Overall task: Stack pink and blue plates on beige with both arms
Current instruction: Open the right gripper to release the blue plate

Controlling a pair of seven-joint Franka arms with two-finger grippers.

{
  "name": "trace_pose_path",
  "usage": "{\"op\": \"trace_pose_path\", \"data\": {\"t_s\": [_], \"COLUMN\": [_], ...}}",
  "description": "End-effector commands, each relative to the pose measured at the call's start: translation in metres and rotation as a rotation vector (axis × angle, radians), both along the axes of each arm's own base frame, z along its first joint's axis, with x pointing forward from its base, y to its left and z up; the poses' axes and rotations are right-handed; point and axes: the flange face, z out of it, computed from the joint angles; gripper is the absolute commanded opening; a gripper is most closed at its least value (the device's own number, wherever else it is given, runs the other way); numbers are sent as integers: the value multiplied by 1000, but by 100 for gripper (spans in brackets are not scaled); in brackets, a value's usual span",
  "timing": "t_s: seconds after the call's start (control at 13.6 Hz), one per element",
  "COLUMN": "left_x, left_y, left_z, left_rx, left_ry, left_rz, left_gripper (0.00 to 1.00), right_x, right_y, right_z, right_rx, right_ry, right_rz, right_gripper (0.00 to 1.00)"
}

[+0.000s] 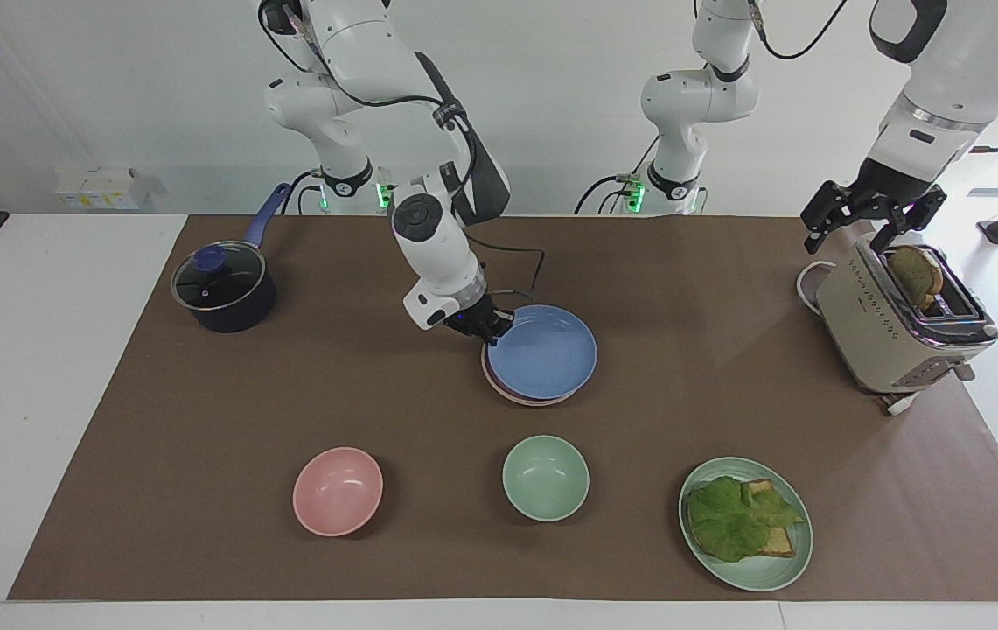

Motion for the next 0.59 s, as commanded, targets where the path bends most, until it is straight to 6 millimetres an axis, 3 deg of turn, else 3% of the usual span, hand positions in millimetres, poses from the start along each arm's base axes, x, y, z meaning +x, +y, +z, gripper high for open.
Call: {"op": "trace_pose_path", "data": {"t_s": [0.0, 0.07, 0.15, 0.37, 0.51], "left_x": [-2, -3, -3, -2, -3], "left_y": [2, 2, 2, 2, 2], "left_z": [-1, 0, 0, -1, 0], "left_rx": [13, 13, 13, 13, 13], "left_ry": [10, 8, 8, 10, 8], "left_rz": [-2, -2, -2, -3, -2], "left_gripper": [100, 100, 100, 100, 100], "right_x": [5, 5, 7, 17, 25], "right_y": [-6, -7, -7, -19, -40], "right_z": [-5, -4, -4, 12, 38], "right_rx": [13, 8, 3, -55, -88], "right_ry": [-15, -17, -21, -72, -122], "right_rz": [2, 6, 7, 49, 55], "right_gripper": [32, 75, 100, 100, 100]}}
